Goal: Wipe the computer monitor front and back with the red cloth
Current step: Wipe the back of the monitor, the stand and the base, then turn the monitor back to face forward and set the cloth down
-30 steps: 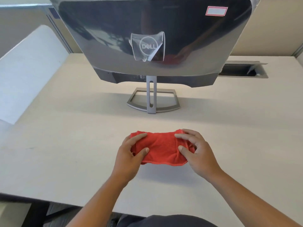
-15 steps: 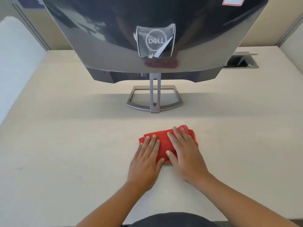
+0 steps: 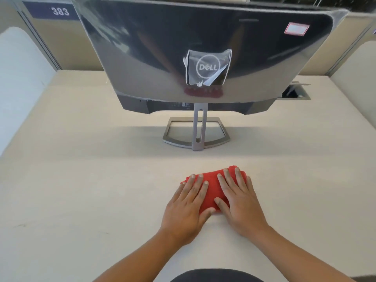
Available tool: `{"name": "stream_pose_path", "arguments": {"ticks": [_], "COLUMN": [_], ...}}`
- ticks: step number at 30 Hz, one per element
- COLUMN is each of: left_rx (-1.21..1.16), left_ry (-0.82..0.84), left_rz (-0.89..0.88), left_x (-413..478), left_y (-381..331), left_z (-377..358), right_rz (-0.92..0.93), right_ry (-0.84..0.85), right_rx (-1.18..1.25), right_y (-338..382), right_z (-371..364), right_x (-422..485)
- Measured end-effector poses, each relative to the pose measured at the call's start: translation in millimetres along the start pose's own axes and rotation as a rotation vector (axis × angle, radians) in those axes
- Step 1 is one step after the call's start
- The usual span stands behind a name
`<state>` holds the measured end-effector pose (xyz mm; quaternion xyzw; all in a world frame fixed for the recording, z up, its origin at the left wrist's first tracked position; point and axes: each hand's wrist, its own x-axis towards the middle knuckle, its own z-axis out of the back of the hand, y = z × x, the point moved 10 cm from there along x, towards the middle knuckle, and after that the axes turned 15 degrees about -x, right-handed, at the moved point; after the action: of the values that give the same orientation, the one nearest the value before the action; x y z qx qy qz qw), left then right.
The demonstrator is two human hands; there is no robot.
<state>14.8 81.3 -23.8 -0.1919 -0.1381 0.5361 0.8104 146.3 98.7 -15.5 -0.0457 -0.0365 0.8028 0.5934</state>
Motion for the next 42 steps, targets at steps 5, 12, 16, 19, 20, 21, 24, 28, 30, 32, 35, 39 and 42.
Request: {"name": "stream_pose_path", "arguments": {"ticks": [5, 12, 16, 19, 20, 21, 24, 28, 30, 32, 35, 39, 42], "left_rx": [-0.020, 0.243, 0.350, 0.355, 0.349, 0.341, 0.253, 0.225, 0.239, 0.237, 0.211, 0.199, 0.199], "left_ry": [-0.141, -0.376, -0.457, -0.473, -0.472, -0.471, -0.521, -0.575, -0.537, -0.477, -0.394, -0.303, -0.269], "left_rz": [-0.127, -0.338, -0.284, -0.205, -0.193, -0.188, -0.196, -0.177, -0.148, -0.118, -0.051, 0.016, 0.046], "left_x": [45.7, 125.4, 160.3, 175.3, 178.0, 179.0, 177.6, 178.7, 182.3, 185.9, 190.4, 191.6, 190.8], "left_y": [-10.1, -39.3, -39.6, -29.1, -27.0, -26.0, -31.4, -44.5, -46.6, -46.1, -39.7, -34.0, -40.8], "left_z": [87.4, 254.5, 326.9, 350.2, 351.3, 350.6, 357.3, 384.6, 393.0, 397.0, 402.7, 406.5, 410.2], "right_rz": [-0.004, 0.006, -0.049, -0.131, -0.173, -0.220, -0.329, -0.376, -0.387, -0.398, -0.396, -0.361, -0.281], "right_ry": [-0.177, -0.502, -0.592, -0.614, -0.593, -0.552, -0.440, -0.375, -0.358, -0.358, -0.369, -0.390, -0.413], "right_rx": [0.040, -0.043, -0.056, -0.092, -0.093, -0.086, -0.141, -0.159, -0.129, -0.124, -0.141, -0.080, -0.057], "right_y": [-17.5, -61.2, -86.3, -101.3, -105.9, -109.9, -113.8, -107.3, -104.0, -103.4, -105.3, -100.9, -81.4], "right_z": [66.2, 213.5, 279.3, 306.6, 310.5, 311.1, 310.2, 312.9, 313.8, 314.7, 319.1, 326.2, 334.3], "right_x": [31.9, 98.4, 125.2, 139.4, 143.0, 146.0, 150.4, 154.8, 158.0, 160.8, 165.5, 167.6, 162.0]}}
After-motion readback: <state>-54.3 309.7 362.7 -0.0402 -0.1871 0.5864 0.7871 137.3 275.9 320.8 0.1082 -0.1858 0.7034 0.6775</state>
